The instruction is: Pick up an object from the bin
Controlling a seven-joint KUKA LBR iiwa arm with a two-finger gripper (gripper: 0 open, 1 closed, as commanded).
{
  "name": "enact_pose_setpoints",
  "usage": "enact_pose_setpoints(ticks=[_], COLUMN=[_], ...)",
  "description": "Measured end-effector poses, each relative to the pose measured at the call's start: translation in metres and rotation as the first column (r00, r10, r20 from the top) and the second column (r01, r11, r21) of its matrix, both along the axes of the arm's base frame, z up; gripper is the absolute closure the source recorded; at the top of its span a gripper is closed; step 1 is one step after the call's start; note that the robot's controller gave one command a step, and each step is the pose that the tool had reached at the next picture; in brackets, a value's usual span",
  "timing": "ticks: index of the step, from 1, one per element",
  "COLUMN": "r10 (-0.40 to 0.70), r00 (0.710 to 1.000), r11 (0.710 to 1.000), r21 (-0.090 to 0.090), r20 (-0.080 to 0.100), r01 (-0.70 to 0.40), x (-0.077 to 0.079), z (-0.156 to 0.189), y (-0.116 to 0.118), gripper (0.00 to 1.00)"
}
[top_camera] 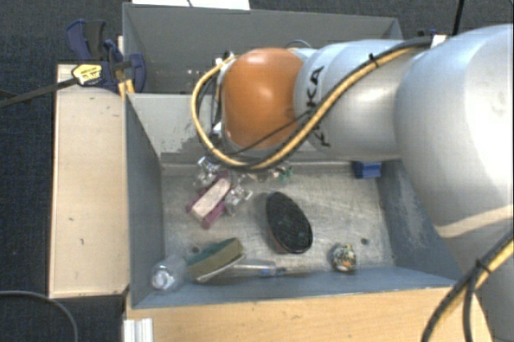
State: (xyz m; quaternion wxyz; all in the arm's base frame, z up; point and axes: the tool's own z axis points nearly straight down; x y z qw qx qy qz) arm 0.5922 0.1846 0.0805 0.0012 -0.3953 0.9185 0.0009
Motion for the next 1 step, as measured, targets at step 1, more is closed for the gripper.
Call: enact_pose_setpoints(ticks=[1], r10=[0.355], r00=[0.935], r11=[0.935], r21=[-0.003], r20=[0.008], r01=[-0.355], x=[-0.021], z=[0.1967], y=[-0.0179], gripper=[1.0])
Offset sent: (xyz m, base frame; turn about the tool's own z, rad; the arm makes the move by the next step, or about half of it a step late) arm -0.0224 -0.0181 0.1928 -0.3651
